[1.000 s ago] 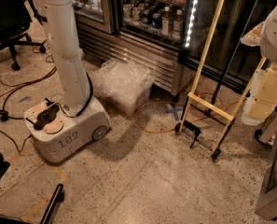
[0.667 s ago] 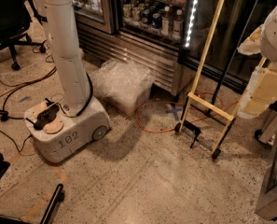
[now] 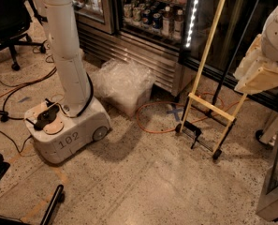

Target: Close left fridge door

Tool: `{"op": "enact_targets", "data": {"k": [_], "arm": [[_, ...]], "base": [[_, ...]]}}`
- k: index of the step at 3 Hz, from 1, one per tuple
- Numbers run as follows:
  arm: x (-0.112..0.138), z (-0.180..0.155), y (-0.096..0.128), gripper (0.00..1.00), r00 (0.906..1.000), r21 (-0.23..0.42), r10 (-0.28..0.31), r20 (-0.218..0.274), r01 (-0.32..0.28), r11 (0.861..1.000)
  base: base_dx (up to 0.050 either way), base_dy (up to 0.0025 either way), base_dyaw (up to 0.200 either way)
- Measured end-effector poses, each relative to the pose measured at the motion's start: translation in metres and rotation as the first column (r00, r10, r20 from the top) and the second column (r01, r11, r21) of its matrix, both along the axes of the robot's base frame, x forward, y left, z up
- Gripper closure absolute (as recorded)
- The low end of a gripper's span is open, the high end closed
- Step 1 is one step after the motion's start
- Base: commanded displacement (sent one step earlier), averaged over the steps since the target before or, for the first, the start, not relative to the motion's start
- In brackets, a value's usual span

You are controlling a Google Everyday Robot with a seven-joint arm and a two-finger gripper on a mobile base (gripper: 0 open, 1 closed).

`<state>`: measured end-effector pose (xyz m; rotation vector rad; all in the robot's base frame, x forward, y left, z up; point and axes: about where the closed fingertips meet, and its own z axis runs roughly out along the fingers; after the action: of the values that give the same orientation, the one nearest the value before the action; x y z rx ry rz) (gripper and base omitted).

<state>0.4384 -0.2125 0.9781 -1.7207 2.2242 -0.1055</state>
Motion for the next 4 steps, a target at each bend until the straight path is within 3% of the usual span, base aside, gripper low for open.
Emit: {"op": "enact_targets", "data": {"k": [1,2,3,4], "arm": [[0.0,0.0,0.0,0.88,1.0,0.0,0.0,0.0,0.0,1.0],[0.0,0.0,0.0,1.0,1.0,0.0,0.0,0.0,0.0,1.0],[0.0,0.0,0.0,1.0,1.0,0.0,0.0,0.0,0.0,1.0],[0.003,0.02,0.004,1.0,0.9992,-0.004,0.0,0.039,0.0,1.0]], "base": [[0.0,0.0,0.0],[0.0,0.0,0.0],[0.0,0.0,0.0],[0.0,0.0,0.0]]}}
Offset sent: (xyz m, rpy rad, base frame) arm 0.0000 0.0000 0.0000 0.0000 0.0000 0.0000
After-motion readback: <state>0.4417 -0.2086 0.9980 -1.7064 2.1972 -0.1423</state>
